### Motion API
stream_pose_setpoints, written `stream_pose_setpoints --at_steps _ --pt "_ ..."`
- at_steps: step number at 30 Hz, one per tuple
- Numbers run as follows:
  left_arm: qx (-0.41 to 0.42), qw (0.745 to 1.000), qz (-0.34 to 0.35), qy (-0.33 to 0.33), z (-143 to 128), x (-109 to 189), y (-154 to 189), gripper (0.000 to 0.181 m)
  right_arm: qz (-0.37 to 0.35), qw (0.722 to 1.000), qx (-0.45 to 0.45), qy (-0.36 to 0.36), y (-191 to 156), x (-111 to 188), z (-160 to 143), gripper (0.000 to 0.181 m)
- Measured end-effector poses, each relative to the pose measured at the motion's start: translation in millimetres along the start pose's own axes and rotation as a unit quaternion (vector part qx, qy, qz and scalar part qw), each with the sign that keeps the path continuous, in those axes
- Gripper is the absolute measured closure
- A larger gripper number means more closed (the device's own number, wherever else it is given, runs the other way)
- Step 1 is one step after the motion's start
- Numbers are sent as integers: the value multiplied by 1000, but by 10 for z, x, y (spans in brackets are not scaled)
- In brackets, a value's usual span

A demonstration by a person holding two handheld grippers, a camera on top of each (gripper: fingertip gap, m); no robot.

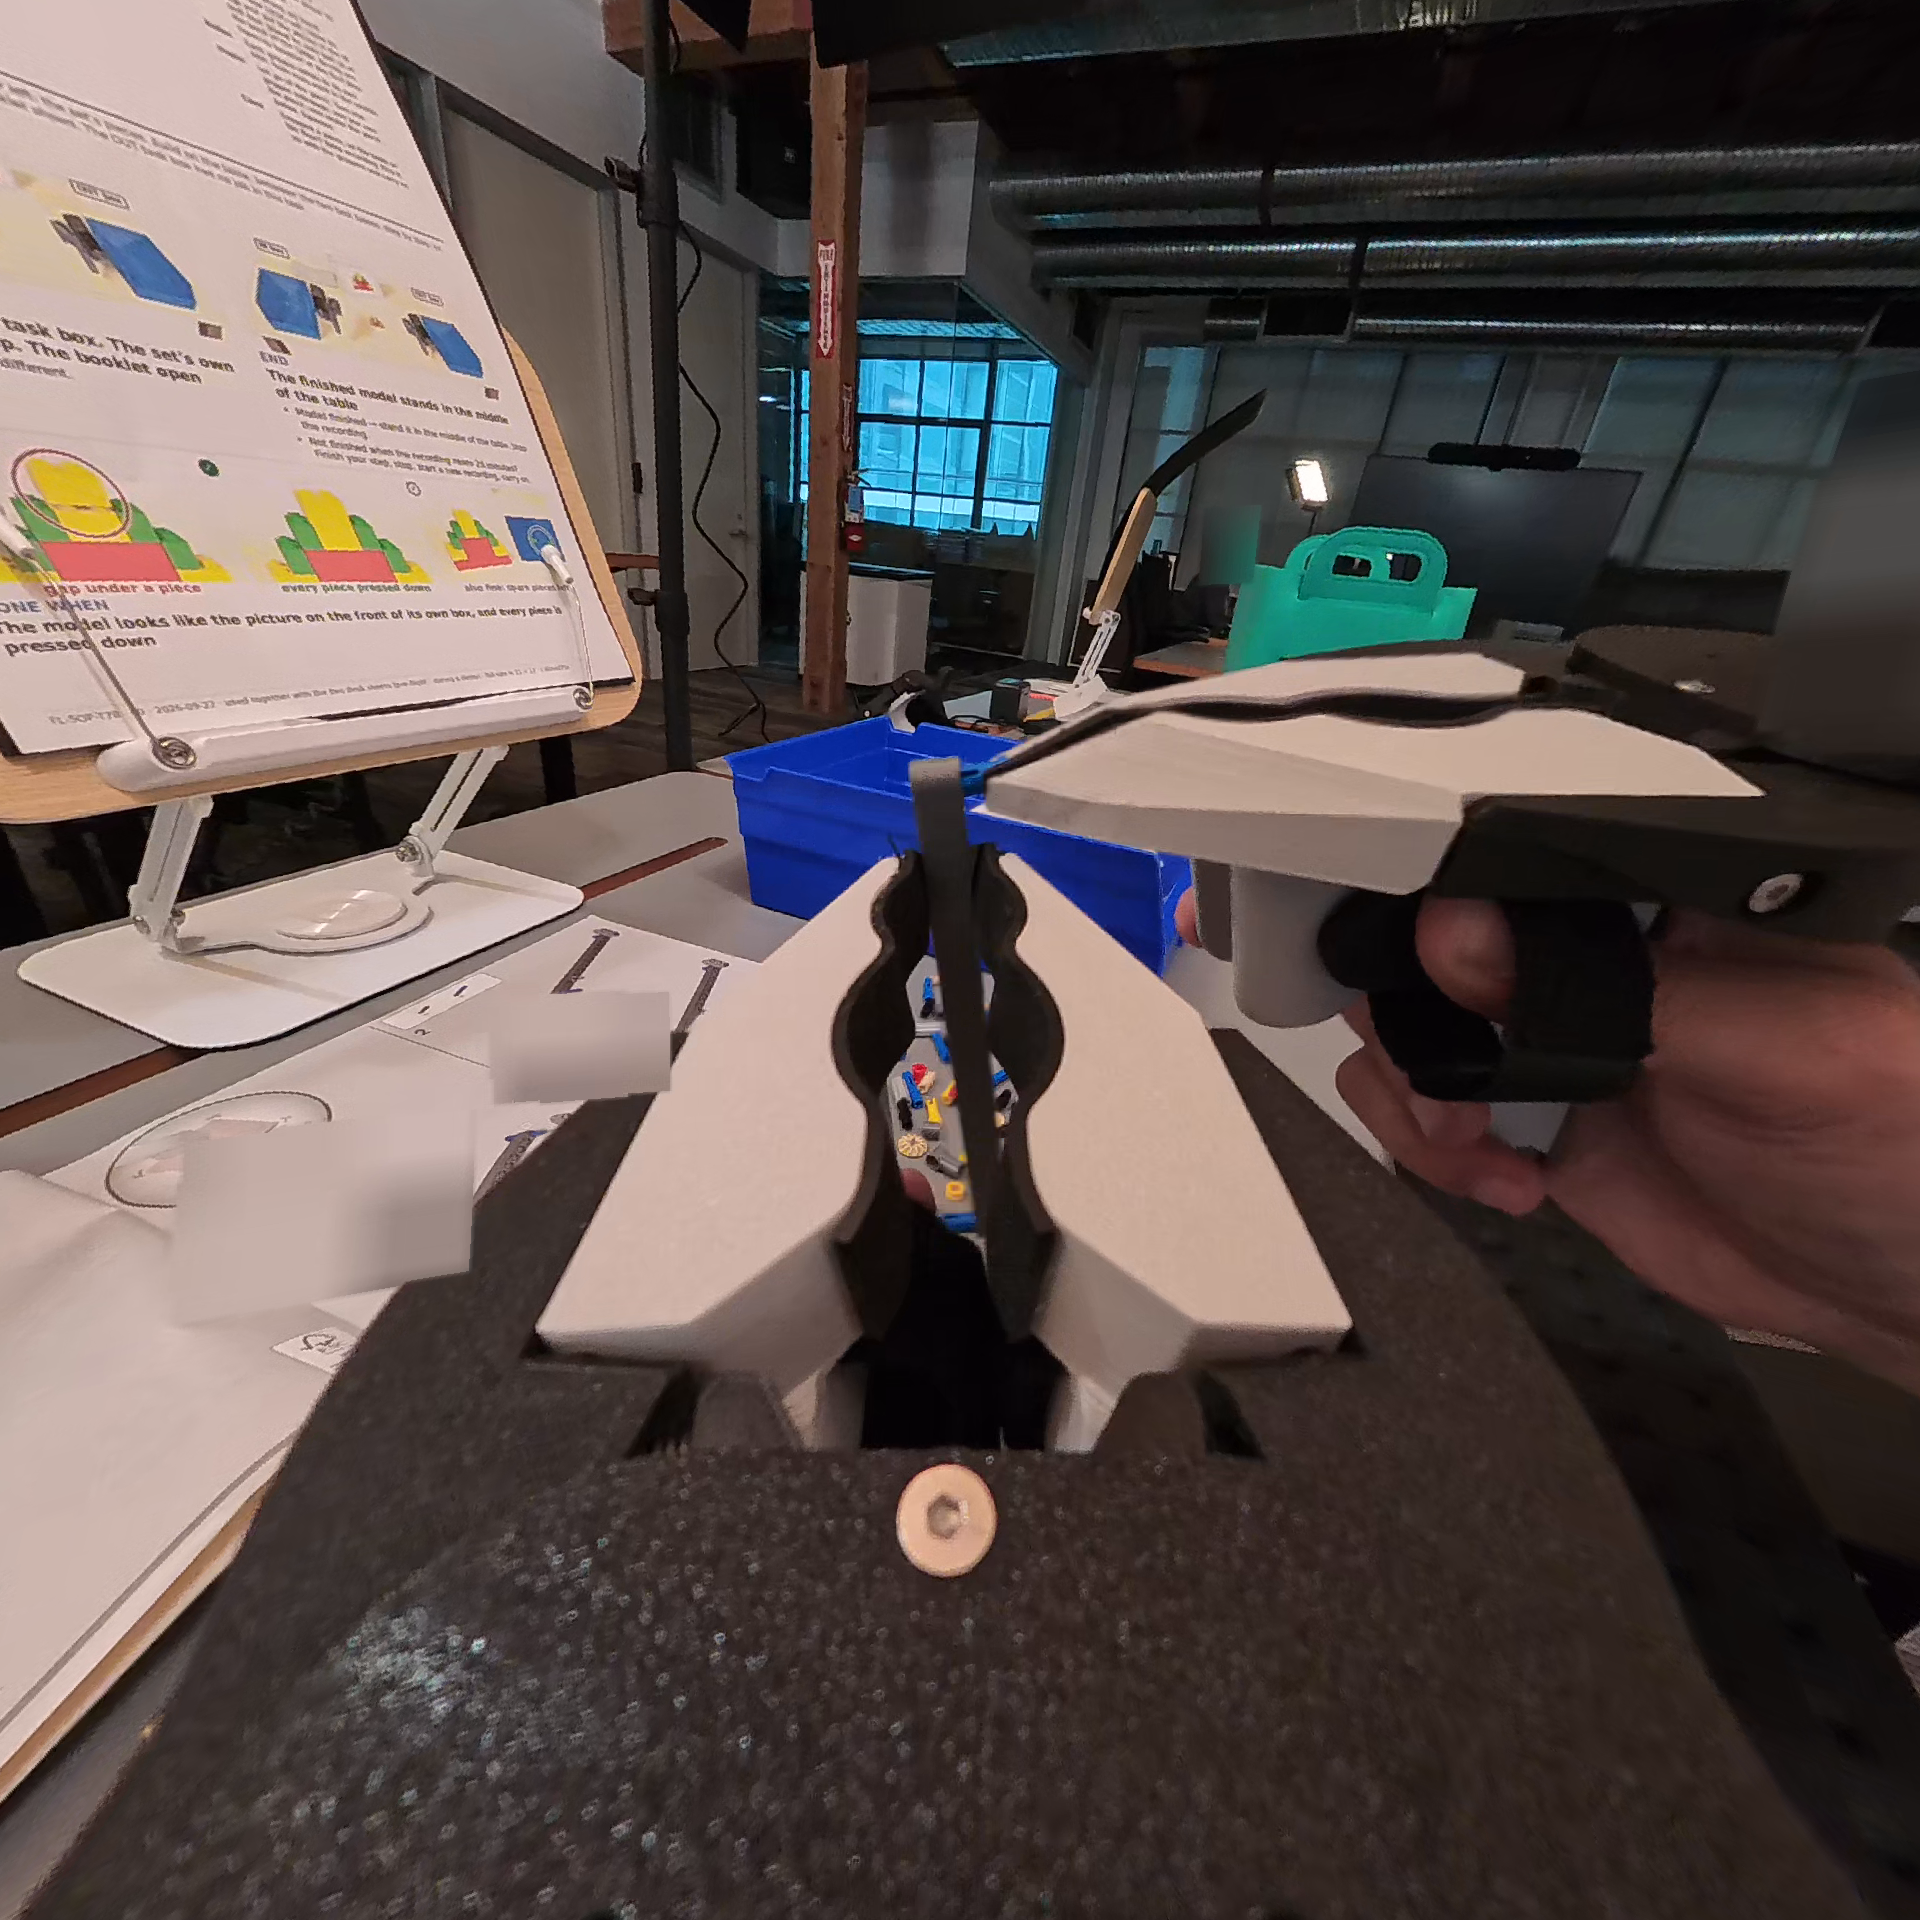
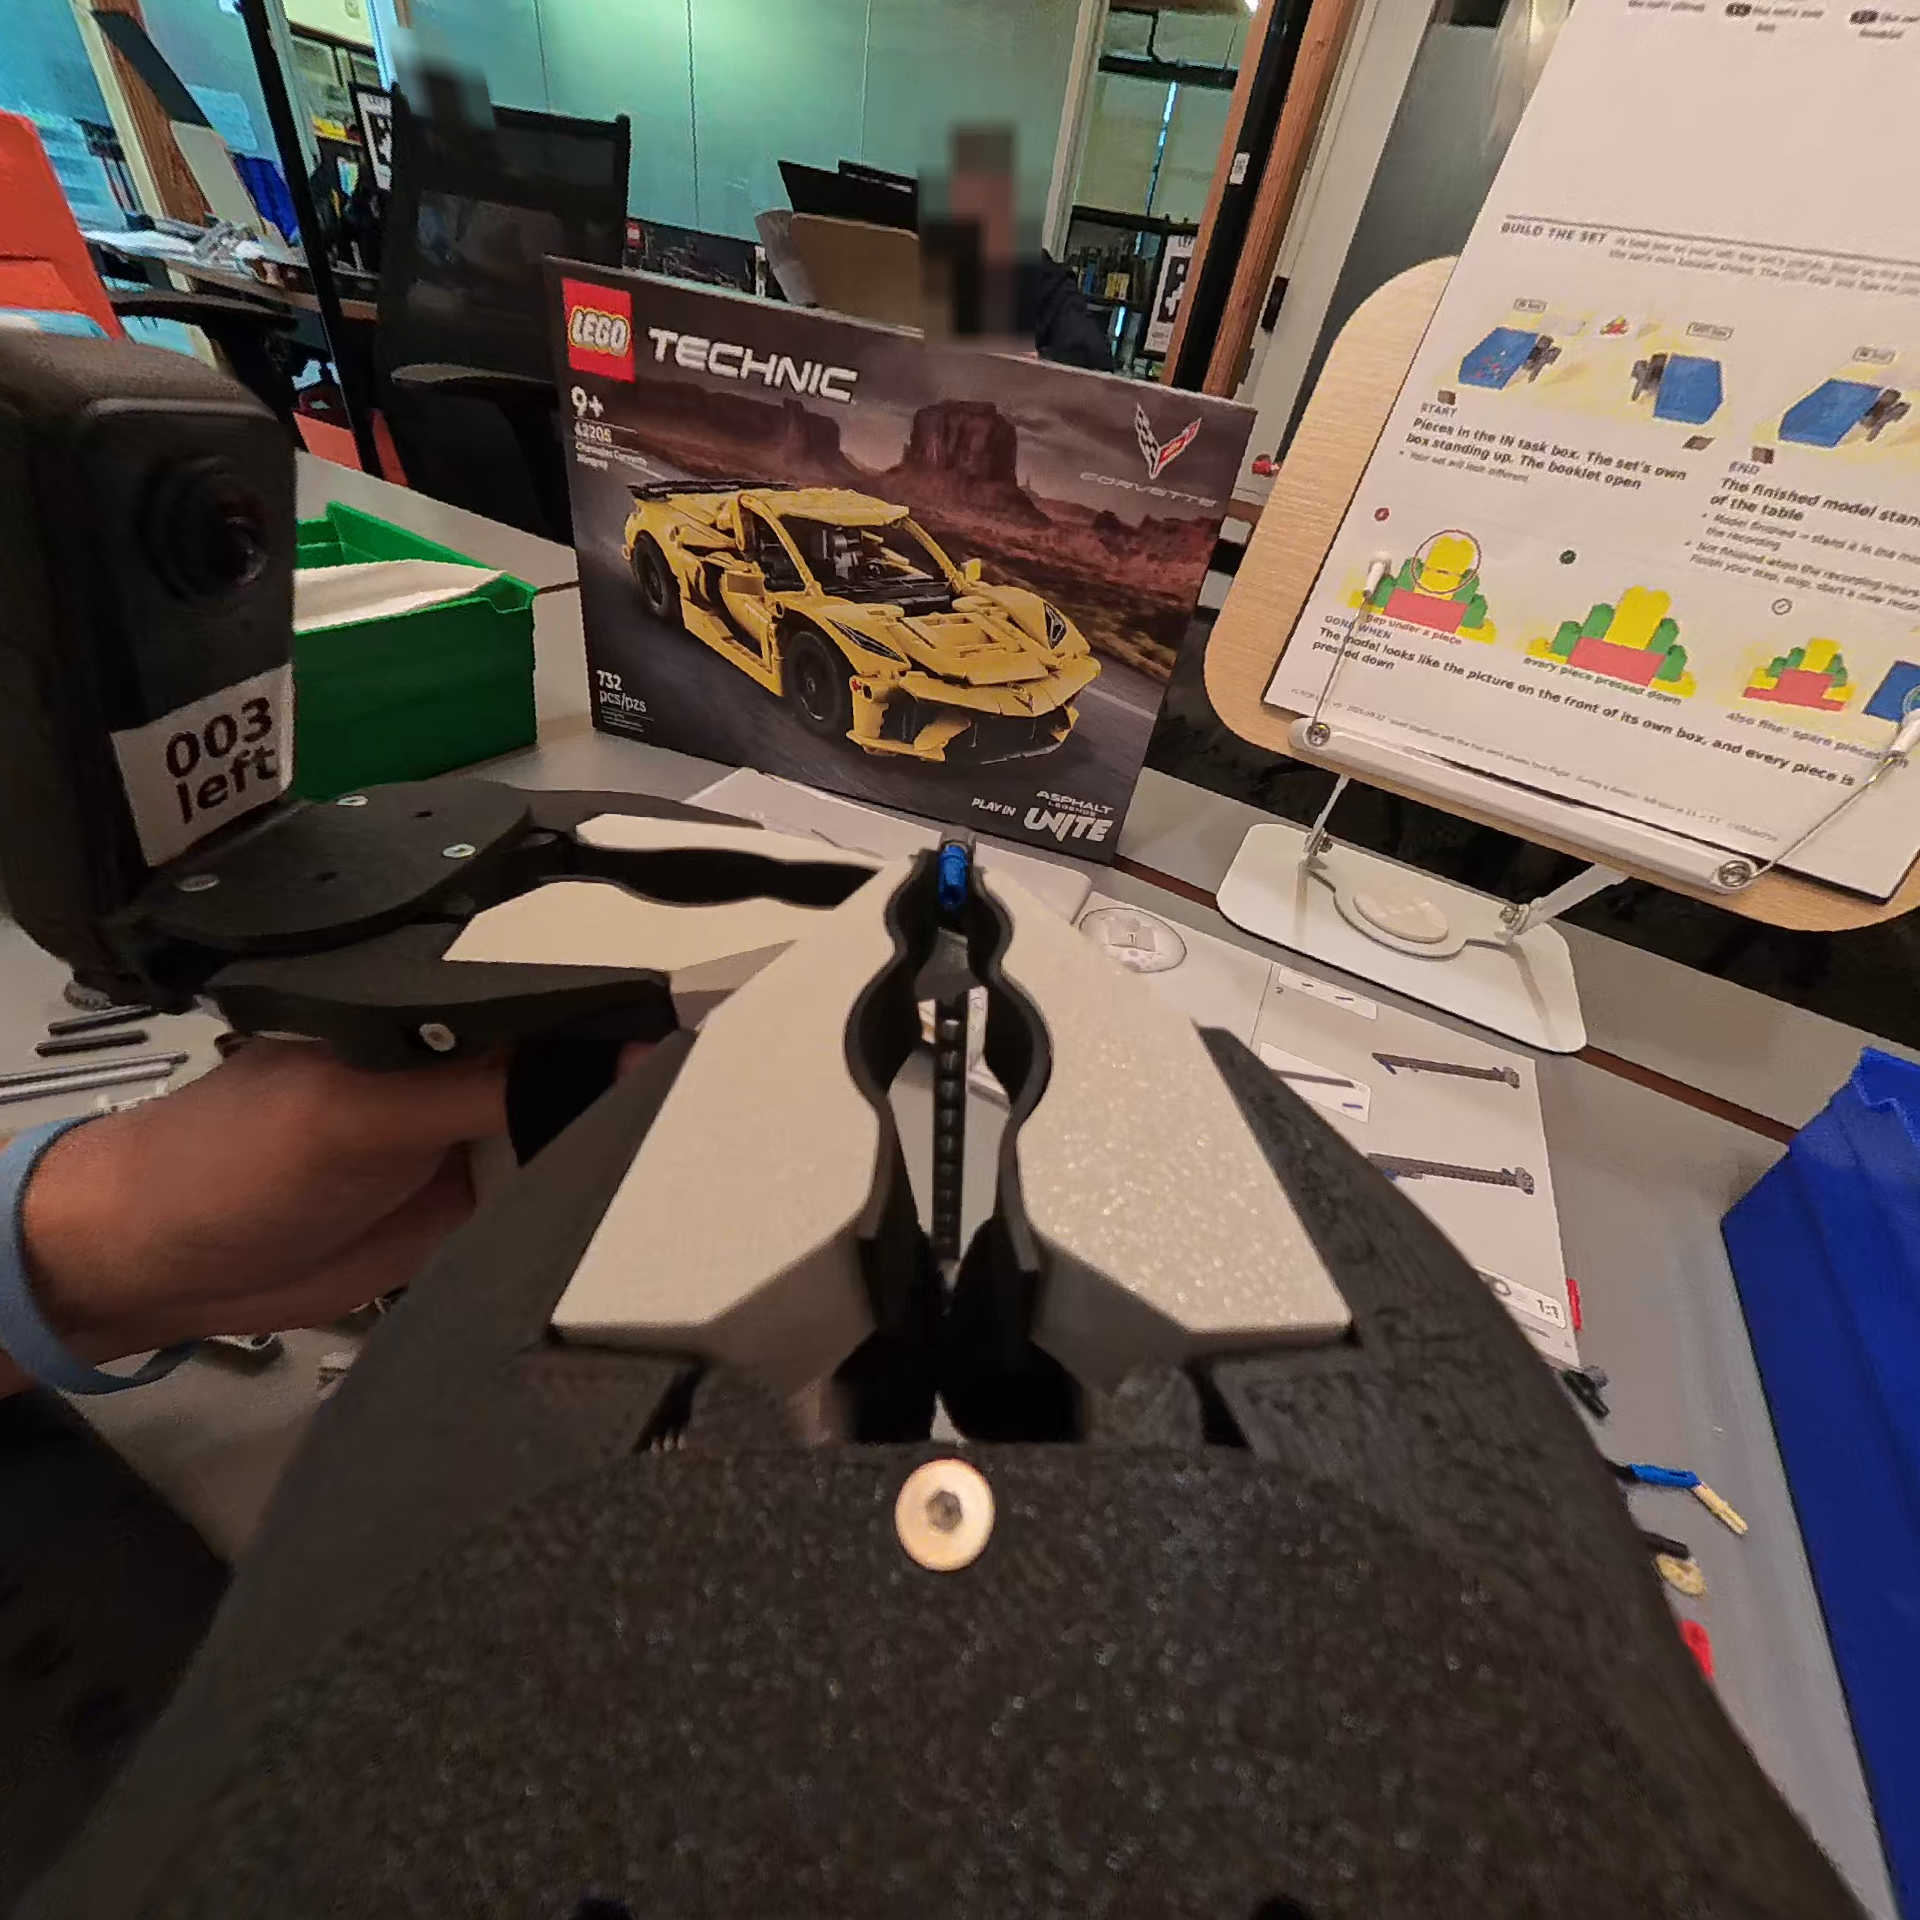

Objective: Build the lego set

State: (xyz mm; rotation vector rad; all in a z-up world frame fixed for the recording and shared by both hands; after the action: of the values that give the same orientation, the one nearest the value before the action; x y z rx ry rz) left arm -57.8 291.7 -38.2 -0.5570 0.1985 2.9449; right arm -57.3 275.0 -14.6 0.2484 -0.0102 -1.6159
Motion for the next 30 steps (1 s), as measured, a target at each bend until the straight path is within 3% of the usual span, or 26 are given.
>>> stream_pose_setpoints --at_steps 3,11,17,20,25,28,30 --pt "-24 1000 2 3 21 5 2 174 8 1000 -12 0 -10 -9 19 177" --pt "-202 979 20 4 117 40 8 174 20 997 -74 29 -53 28 94 177" --pt "-213 977 25 5 104 30 60 174 25 983 -171 55 -41 69 79 178" --pt "-202 979 24 7 102 29 77 174 20 991 -117 58 -49 77 83 178" --pt "-279 960 10 -6 98 44 57 173 38 999 -24 29 -41 90 90 178" --pt "-288 958 -2 -14 69 48 68 173 50 998 -21 24 -29 109 62 176" --pt "-279 960 -4 -8 75 46 85 173 58 994 -92 32 -37 116 73 178"
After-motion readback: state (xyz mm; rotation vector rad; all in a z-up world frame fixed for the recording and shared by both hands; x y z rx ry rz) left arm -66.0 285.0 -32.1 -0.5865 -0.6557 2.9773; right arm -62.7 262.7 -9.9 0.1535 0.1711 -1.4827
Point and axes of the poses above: each gripper's, where its closed fingertips meet, x back along the fingers, z out of its top, y = z × x across the jaws, the point moved 2 cm from there along x, back along the fingers, and after that the axes turned 15 degrees about y, right-handed, at the moved point
